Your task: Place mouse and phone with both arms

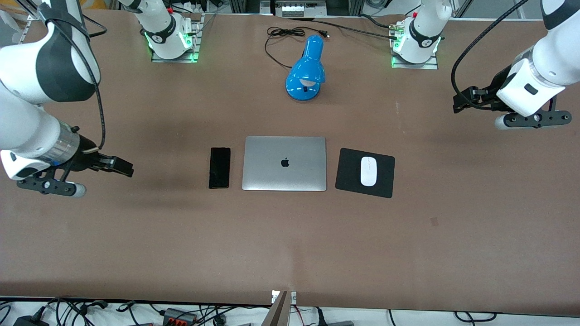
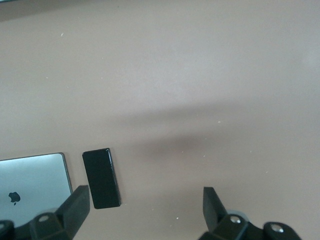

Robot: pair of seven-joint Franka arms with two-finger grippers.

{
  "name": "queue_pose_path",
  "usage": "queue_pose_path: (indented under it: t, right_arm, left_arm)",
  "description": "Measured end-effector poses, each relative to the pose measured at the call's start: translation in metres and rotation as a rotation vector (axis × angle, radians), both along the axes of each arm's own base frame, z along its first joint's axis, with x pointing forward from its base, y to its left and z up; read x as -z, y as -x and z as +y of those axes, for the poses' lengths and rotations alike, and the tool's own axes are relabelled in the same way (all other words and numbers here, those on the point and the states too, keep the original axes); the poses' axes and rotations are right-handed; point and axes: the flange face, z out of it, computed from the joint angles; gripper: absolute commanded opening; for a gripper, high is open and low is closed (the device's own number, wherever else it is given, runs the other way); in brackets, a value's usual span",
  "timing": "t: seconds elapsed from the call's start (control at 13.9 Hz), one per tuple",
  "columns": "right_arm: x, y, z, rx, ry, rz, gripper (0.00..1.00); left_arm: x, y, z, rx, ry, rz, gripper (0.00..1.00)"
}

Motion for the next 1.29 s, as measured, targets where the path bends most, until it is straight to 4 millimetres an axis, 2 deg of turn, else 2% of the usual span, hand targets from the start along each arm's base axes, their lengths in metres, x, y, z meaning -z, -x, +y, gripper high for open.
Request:
queue_pose_path:
  t: [0.14, 0.43, 0.58, 0.79, 1.01, 1.29]
  right_arm:
    - [-0.017, -0.003, -0.015, -0.007, 0.000, -0.027, 1.00]
    - [-0.054, 0.005, -0.078, -0.059, 0.032, -0.040, 1.00]
    - [-0.071, 0.012, -0.098, -0.083, 0.046, -0.062, 1.00]
    - [-0.087, 0.022, -0.099, -0.104, 0.050, -0.074, 1.00]
    - [-0.080, 0.035, -0.100, -0.114, 0.057, -0.069, 1.00]
    - [-0.079, 0.068, -0.099, -0.115, 0.054, -0.054, 1.00]
  left_arm:
    - [0.004, -0.002, 0.000, 0.021, 0.004, 0.006, 1.00]
    - [0.004, -0.003, 0.006, 0.039, 0.009, 0.006, 1.00]
    - [0.003, -0.003, 0.007, 0.046, 0.011, 0.003, 1.00]
    - [0.002, -0.002, 0.007, 0.050, 0.011, 0.010, 1.00]
    - [0.002, 0.001, 0.006, 0.055, 0.010, 0.030, 1.00]
    - [0.001, 0.001, 0.006, 0.056, 0.010, 0.028, 1.00]
